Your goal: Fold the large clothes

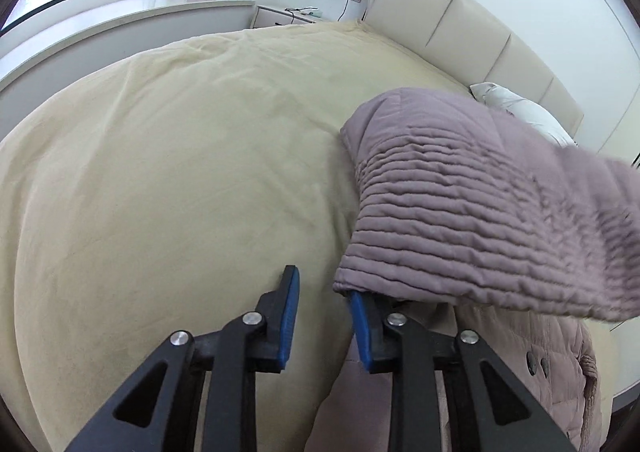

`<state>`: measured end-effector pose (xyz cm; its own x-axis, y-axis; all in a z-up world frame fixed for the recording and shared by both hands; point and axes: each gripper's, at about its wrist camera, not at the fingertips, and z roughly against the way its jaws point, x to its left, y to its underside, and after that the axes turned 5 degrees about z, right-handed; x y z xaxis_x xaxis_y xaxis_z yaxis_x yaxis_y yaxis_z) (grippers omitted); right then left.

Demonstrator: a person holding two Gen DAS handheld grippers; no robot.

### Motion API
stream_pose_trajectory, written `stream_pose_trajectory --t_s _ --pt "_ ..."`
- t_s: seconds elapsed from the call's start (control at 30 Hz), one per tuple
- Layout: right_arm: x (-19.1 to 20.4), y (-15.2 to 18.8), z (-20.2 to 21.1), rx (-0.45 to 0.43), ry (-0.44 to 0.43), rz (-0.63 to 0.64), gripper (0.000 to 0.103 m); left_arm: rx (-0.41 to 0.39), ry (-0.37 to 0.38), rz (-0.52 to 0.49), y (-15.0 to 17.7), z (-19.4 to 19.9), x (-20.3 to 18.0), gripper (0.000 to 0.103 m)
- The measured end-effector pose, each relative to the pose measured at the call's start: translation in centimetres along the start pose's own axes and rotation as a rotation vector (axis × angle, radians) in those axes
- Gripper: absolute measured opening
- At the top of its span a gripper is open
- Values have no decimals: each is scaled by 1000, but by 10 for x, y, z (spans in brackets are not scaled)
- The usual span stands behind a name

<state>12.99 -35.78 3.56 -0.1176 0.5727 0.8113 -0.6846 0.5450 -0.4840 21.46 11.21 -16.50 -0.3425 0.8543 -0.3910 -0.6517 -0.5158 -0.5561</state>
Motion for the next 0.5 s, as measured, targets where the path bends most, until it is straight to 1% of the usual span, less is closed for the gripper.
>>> stream_pose_trajectory --t_s 0.07,0.17,0.23,0.27,0.3,0.33,0.4,0.43,0.5 --pt "-60 10 -17 18 72 -77 16 -4 -14 -20 2 -2 -3 29" --pt "-143 31 -42 68 217 -158 16 -5 -29 -31 0 4 1 29" --pt "-194 48 -56 111 277 -233 16 3 -38 -38 2 9 5 29" --pt "-216 57 -58 110 320 -260 16 19 -41 -42 4 13 5 29" --pt "-233 65 -58 107 343 -278 16 37 -33 -42 5 13 10 30" --pt "-249 72 -56 96 331 -308 16 51 -19 -39 8 20 13 31" --pt "-267 79 -50 71 276 -345 16 64 -11 -17 18 40 21 33" --pt "-270 79 -48 67 270 -342 16 50 0 -14 21 51 22 33" --pt "-270 76 -48 76 302 -298 16 -14 15 -58 17 71 13 33"
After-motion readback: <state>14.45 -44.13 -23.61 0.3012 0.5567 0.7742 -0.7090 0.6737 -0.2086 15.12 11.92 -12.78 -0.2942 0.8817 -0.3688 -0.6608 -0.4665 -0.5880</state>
